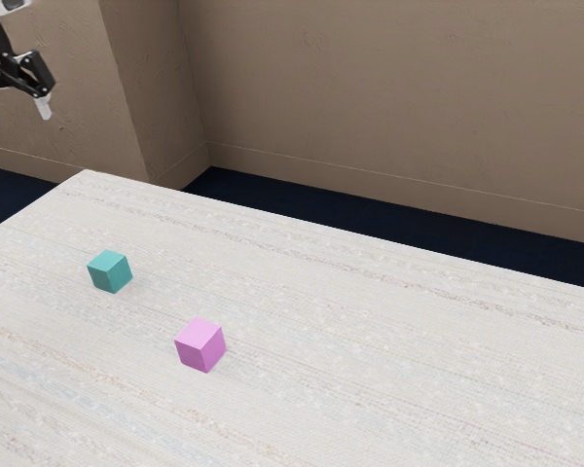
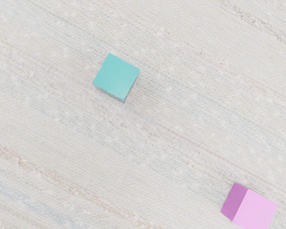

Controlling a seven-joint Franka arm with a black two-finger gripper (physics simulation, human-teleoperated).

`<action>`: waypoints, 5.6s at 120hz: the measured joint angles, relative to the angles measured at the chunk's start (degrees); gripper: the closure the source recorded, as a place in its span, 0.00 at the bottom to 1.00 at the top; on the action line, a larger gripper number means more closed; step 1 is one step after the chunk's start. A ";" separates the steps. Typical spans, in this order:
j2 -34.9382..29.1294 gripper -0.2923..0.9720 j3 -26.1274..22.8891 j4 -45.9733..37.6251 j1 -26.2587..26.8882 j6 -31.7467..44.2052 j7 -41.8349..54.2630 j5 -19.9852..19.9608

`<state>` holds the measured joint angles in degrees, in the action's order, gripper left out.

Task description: Pick up the blue block with one arm, and put the blue block on the pink block with one arm

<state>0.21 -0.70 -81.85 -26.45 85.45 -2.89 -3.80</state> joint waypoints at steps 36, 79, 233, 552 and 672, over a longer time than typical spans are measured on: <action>-1.97 0.23 0.04 7.98 -0.23 -2.37 0.01 0.85; -0.64 0.23 7.21 -0.12 12.05 -2.95 1.39 3.19; 18.41 0.23 14.70 -16.99 8.85 28.62 23.10 -3.52; 35.05 0.46 9.92 -11.33 7.12 41.96 37.74 -3.37; -4.22 0.53 -16.04 -51.16 8.58 38.08 7.00 -0.90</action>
<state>-4.02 -16.74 -133.01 -17.87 123.53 4.10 -4.70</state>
